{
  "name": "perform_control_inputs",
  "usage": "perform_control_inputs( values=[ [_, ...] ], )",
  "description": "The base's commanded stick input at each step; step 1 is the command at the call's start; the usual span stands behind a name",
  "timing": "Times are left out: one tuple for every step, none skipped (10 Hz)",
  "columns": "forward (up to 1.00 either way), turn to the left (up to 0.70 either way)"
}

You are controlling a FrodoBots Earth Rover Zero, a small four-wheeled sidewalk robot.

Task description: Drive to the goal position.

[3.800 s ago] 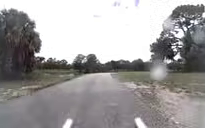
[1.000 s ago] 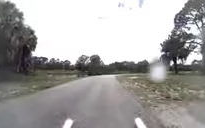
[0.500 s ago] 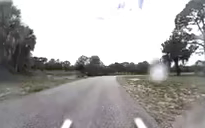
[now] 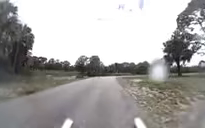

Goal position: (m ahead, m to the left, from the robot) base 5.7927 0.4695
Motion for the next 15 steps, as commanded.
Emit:
perform_control_inputs(
  values=[
    [0.47, 0.03],
    [0.56, 0.04],
    [0.66, 0.05],
    [0.75, 0.05],
    [0.84, 0.06],
    [0.84, 0.06],
    [0.84, 0.06],
    [0.84, 0.06],
    [0.84, 0.06],
    [0.84, 0.06],
    [0.84, 0.06],
    [0.84, 0.06],
    [0.84, 0.06],
    [0.84, 0.06],
    [0.84, 0.06]
  ],
)
